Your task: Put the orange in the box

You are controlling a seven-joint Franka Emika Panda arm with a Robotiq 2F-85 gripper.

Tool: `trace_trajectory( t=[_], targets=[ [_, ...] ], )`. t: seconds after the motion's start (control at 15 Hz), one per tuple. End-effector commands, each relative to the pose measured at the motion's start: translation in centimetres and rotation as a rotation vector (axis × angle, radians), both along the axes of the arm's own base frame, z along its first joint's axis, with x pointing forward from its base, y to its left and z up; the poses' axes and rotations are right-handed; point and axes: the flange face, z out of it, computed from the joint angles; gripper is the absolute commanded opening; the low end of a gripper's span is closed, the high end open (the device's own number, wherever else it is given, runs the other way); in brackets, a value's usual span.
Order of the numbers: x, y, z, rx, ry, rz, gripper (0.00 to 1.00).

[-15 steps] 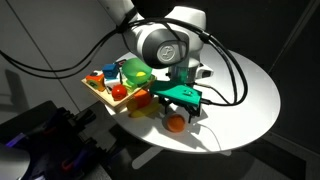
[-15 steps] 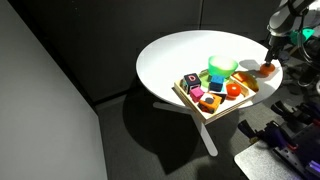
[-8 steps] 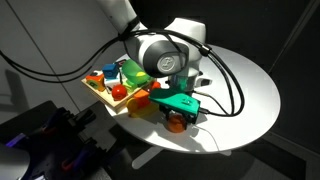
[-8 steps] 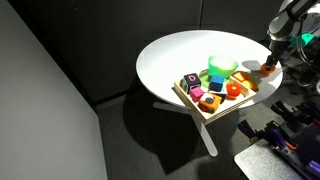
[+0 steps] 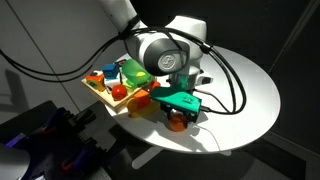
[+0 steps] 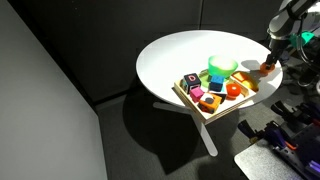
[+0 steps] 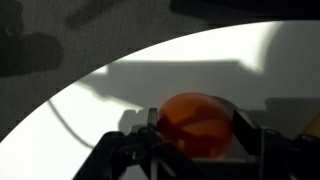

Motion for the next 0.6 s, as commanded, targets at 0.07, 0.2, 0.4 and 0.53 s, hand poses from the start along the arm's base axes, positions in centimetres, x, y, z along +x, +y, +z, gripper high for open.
trace_trajectory(
  t=[0.07, 0.2, 0.4, 0.53],
  targets=[
    [0.3, 1.0, 3.6, -0.010, 0.008, 0.009, 0.50],
    [0.6, 1.7, 5.1, -0.011, 0.025, 0.007, 0.50],
    [1.0, 3.2, 7.5, -0.004, 0.029, 0.018, 0.50],
    [1.1, 4.2, 9.2, -0.002, 0.018, 0.034, 0.50]
  ],
)
